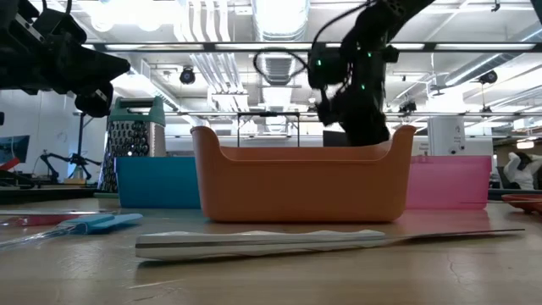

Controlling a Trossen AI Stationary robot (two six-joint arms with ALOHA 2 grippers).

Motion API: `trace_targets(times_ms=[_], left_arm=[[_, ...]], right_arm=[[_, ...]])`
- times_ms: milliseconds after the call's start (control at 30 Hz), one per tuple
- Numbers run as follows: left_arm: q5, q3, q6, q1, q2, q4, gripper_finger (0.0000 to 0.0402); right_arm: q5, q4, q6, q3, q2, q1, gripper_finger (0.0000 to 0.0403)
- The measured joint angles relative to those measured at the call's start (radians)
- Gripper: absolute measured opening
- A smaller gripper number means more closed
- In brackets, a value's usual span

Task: Pick & Place Kitchen Items
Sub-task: Put the green knife into the orange bin

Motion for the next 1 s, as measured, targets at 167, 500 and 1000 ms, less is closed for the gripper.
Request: trace_targets(times_ms=[167, 500, 1000], left_arm=[[0.000, 0.000, 0.000, 0.000, 0.000, 0.000, 0.0025], [0.000, 0.000, 0.000, 0.000, 0.000, 0.000, 0.0025], [0.000, 0.000, 0.000, 0.000, 0.000, 0.000, 0.0023]], right_arm=[[0.001, -0.013, -0.127, 0.082, -0.035, -0.001, 0.0145], [0.187, -0.137, -0.586, 0.225, -0.043, -0.009, 0.0144], [0.030, -0.121, -0.900, 0.252, -0.015, -0.207, 0.0127]])
